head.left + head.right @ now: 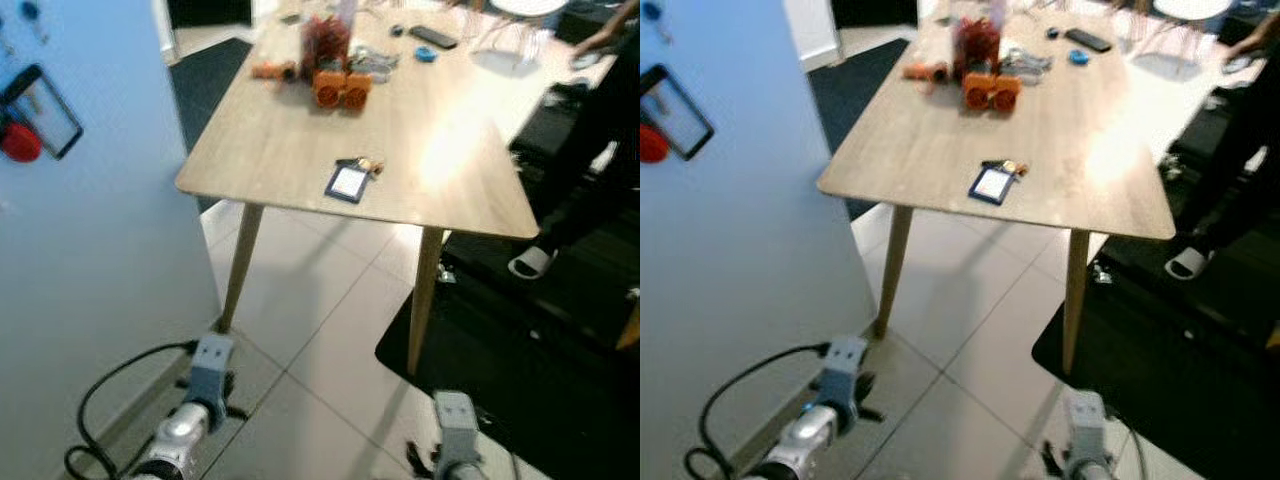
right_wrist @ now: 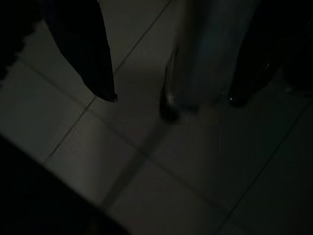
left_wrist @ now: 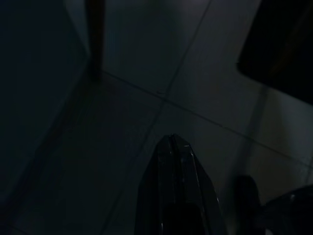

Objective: Hang keys on a hook

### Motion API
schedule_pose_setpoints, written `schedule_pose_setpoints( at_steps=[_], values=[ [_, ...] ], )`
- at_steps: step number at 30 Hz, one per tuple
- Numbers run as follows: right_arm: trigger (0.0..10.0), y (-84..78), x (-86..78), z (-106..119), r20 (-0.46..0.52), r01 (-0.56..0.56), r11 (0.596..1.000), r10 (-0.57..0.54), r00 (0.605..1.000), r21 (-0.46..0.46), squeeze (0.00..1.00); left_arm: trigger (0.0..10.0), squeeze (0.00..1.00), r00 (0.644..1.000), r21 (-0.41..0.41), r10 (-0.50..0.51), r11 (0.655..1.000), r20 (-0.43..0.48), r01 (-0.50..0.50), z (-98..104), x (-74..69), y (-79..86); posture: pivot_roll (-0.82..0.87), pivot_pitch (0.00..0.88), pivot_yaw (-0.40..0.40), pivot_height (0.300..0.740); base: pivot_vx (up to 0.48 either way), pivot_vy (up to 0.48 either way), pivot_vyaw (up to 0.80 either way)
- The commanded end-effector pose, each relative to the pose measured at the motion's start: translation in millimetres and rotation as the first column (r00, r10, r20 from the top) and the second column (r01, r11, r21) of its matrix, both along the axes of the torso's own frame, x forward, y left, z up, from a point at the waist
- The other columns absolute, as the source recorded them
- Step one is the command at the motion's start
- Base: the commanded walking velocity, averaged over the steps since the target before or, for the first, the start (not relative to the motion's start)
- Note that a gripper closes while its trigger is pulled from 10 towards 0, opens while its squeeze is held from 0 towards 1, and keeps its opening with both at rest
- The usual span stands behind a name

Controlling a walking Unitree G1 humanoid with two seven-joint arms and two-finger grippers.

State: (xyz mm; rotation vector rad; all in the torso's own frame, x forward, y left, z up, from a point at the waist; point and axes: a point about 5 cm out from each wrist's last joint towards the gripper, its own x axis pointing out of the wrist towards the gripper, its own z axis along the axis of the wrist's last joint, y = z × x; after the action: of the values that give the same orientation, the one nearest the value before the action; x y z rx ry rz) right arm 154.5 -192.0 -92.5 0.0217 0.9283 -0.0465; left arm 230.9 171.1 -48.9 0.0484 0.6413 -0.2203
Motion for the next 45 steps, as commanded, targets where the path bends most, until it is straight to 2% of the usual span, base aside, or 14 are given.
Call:
schedule_pose_setpoints(
  at_steps=[1,19,35,41,45],
  values=[
    [10.0,-10.3,-4.2,-0.3,-0.013,0.023,1.0,-0.023,1.0,-0.02,0.0,10.0,0.0,1.0,-0.006,-0.005,1.0,-0.003,0.005,-0.7,-0.5,-3.6,0.05,0.063,-0.014,0.74,0.304,0.0,0.0],
    [10.0,-12.4,-6.0,-0.7,-0.02,0.007,1.0,-0.007,1.0,-0.027,0.0,10.0,0.0,1.0,0.004,-0.008,1.0,-0.008,0.008,-2.5,-3.5,-3.0,0.05,0.052,-0.021,0.74,0.291,0.0,0.0],
    [10.0,-12.7,-7.9,-1.4,-0.026,0.007,1.0,-0.008,1.0,-0.029,0.0,10.0,0.0,1.0,0.021,0.011,1.0,0.0,-0.011,-2.6,-3.6,-2.0,0.04,0.059,-0.021,0.74,0.0,0.0,0.0],
    [10.0,-13.1,-9.4,-1.8,-0.029,0.01,0.999,-0.011,1.0,-0.03,0.0,10.0,0.0,1.0,0.025,-0.018,1.0,0.013,0.018,-1.8,-3.3,-5.0,0.04,0.061,-0.021,0.74,0.0,0.0,0.0],
    [10.0,-13.5,-10.0,-2.0,-0.03,0.014,0.999,-0.015,0.999,-0.031,0.0,10.0,0.0,1.0,0.017,-0.018,1.0,0.014,0.018,-1.4,-2.5,-6.8,0.04,0.061,-0.018,0.74,0.0,-0.48,0.0]
  ],
)
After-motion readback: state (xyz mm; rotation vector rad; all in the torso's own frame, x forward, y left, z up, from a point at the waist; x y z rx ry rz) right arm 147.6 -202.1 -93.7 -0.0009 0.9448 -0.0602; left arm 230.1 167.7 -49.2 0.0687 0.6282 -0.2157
